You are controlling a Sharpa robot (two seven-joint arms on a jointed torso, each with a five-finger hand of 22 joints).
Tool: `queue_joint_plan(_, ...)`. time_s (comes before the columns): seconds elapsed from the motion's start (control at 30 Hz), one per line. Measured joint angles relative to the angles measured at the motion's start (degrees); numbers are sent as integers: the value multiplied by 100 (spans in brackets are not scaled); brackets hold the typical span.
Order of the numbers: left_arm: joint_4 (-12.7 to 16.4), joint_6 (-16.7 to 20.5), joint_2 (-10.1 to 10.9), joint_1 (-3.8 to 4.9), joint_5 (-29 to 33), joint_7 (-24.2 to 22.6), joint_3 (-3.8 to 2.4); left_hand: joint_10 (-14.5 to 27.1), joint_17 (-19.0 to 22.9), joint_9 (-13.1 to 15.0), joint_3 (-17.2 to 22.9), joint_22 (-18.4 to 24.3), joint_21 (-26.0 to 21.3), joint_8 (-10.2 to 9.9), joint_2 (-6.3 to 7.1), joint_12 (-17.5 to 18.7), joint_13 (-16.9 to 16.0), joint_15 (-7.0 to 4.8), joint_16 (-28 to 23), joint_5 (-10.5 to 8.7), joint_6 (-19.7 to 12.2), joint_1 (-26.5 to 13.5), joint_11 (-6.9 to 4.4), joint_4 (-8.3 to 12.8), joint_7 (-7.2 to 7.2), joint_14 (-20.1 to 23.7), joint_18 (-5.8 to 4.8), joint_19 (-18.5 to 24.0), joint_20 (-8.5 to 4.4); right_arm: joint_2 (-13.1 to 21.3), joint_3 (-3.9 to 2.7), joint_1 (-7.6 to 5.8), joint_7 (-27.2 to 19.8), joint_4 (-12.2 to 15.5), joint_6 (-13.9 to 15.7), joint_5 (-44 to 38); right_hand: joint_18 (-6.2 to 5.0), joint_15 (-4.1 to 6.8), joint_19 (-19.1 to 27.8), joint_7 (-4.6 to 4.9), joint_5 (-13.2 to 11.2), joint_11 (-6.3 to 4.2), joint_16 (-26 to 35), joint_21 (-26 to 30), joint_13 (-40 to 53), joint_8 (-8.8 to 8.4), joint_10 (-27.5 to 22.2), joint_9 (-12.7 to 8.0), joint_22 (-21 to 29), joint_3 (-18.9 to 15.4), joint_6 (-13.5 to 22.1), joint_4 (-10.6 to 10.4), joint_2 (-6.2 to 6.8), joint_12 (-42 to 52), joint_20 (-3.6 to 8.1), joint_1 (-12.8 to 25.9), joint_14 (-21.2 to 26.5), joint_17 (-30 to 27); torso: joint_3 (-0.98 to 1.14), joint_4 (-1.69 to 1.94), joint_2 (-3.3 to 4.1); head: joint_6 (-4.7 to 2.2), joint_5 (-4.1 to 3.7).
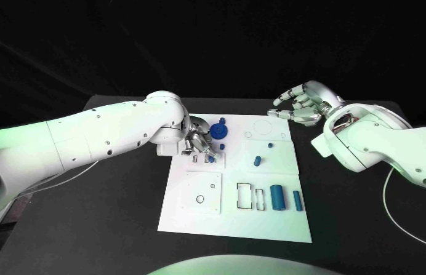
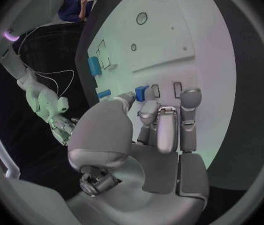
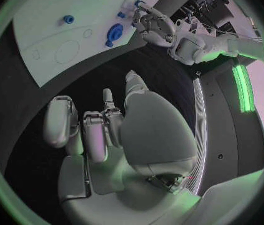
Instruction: Assemble the parts on the task board
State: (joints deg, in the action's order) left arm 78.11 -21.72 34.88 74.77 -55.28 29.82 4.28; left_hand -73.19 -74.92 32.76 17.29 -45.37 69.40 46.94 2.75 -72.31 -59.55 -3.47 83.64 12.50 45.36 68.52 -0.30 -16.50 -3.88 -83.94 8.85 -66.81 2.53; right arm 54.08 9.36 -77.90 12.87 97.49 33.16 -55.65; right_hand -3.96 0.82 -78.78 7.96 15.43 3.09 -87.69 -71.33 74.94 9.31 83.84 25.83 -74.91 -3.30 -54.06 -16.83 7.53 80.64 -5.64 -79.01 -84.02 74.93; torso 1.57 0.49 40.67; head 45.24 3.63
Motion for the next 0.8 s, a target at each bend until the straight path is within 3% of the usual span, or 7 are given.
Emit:
queue_joint_plan(0.23, -6, -34, 4, 5, 131, -8, -2, 115, 0, 14, 770, 22, 22, -32, 100, 94, 125, 0, -1, 28, -94, 478, -8, 82, -10, 0, 0, 91, -6, -8, 0, 2, 9, -4, -9, -1, 0, 0, 0, 0, 0, 0, 0, 0, -1, 22, 0, 0, 0, 0, 0, 0, 0, 0, 0, 0, 0, -1, 1, 0, -2, 1, -1)
queue_joint_plan(0.37, 24, -40, 53, -1, 206, -10, 2, 235, 8, 42, 1172, 91, 22, 68, 234, 258, 357, 0, -29, 23, -148, 604, 10, -243, -22, 0, 0, 167, 18, -13, 1, 4, 14, -3, -19, -2, 0, 0, 0, 0, 0, 0, 0, 0, -1, 22, 0, 0, -4, 0, 0, 0, 0, 0, 0, 0, 0, -1, 1, -3, -2, -5, 5)
queue_joint_plan(0.43, 42, -39, 83, -2, 243, -11, 2, 235, 9, 159, 1427, 91, 22, 113, 283, 263, 397, 0, -29, 13, -166, 555, 10, -217, -40, 0, 0, 202, 23, -15, 1, 5, 17, -3, -24, -2, 0, 0, 0, 0, 0, 0, 0, 0, -1, 22, 0, -1, -4, 0, 0, 0, 0, 0, 0, 0, 0, -1, -1, -3, -2, -9, 7)
queue_joint_plan(0.8, 327, 147, 357, -3, 450, -24, -36, 235, -3, 319, 1760, 42, 43, 200, 437, 263, 436, 0, -29, -9, -178, 400, 11, -184, -52, 0, 0, 202, 23, -18, 3, 10, 28, -4, -42, -2, 0, 0, 0, 0, 0, 0, 0, 0, -2, 22, 0, -1, -4, 0, 0, 0, 0, 0, 0, 0, 0, -2, -3, 3, -2, -12, 3)
